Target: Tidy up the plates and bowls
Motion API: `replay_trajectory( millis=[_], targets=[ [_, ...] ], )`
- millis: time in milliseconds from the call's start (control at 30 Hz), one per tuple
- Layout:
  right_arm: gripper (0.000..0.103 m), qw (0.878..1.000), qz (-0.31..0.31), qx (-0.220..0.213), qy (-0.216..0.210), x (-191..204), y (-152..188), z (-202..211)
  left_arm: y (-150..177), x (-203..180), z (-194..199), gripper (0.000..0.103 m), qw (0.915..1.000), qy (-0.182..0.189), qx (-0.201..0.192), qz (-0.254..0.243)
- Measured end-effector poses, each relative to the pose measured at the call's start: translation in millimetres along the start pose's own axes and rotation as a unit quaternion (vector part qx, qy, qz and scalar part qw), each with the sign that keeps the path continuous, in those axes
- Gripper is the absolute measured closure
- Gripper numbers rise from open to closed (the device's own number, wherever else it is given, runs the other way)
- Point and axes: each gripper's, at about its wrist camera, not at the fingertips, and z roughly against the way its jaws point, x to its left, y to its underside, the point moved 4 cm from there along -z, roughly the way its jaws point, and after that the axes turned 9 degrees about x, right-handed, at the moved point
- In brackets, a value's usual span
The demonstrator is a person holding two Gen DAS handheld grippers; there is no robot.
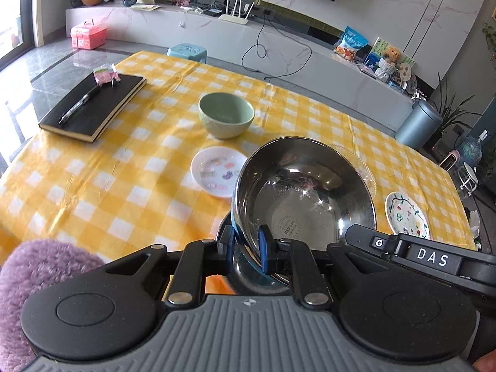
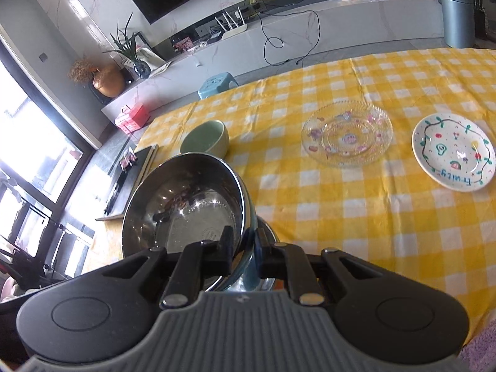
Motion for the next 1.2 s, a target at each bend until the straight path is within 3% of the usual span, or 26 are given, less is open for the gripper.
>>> replay_trajectory(
  millis=[267, 933, 1200],
  targets=[
    [0.092, 0.999, -0.004, 0.032, 0.005, -8.5, 11.3, -15.2, 11.9, 4.8, -8.6, 0.084, 0.9997, -0.003, 0.022, 0.002],
    [0.091, 0.998, -0.009, 0.054, 0.012, -15.3, 11.5, -26.0, 15.8, 5.5, -19.6, 0.082, 0.9983, 0.005, 0.058, 0.007],
    [0.08, 0.999, -0.005, 0.054, 0.006, -12.8, 11.1, -26.1, 12.4, 8.1, -18.4, 0.072, 0.9981, 0.014, 0.058, 0.016]
  ],
)
